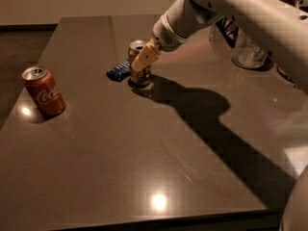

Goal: Move orange can near rxbar blueberry

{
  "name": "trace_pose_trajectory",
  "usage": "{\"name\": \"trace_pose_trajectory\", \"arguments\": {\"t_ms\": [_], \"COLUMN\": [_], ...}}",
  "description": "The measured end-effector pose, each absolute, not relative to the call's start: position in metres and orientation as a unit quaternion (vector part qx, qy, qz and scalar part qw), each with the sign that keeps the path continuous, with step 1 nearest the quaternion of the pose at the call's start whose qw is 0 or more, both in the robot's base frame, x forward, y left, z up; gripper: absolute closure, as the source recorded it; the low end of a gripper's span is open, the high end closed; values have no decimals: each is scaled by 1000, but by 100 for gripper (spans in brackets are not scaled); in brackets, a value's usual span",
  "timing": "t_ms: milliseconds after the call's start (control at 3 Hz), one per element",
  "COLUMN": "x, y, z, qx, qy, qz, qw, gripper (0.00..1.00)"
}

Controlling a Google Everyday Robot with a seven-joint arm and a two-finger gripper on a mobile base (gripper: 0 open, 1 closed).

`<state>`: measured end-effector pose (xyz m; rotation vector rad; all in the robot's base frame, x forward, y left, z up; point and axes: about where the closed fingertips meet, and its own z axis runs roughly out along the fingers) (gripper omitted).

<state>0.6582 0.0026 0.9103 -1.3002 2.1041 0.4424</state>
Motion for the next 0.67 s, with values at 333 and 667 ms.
{"name": "trace_pose_trajectory", "arguments": {"t_ms": [333, 667], "x": [658, 658], "y": [4, 4], "z": [909, 909], "qx": [-493, -493], "qy": [796, 796], "qz": [168, 168], "qw": [308, 308], "gripper": [0, 0]}}
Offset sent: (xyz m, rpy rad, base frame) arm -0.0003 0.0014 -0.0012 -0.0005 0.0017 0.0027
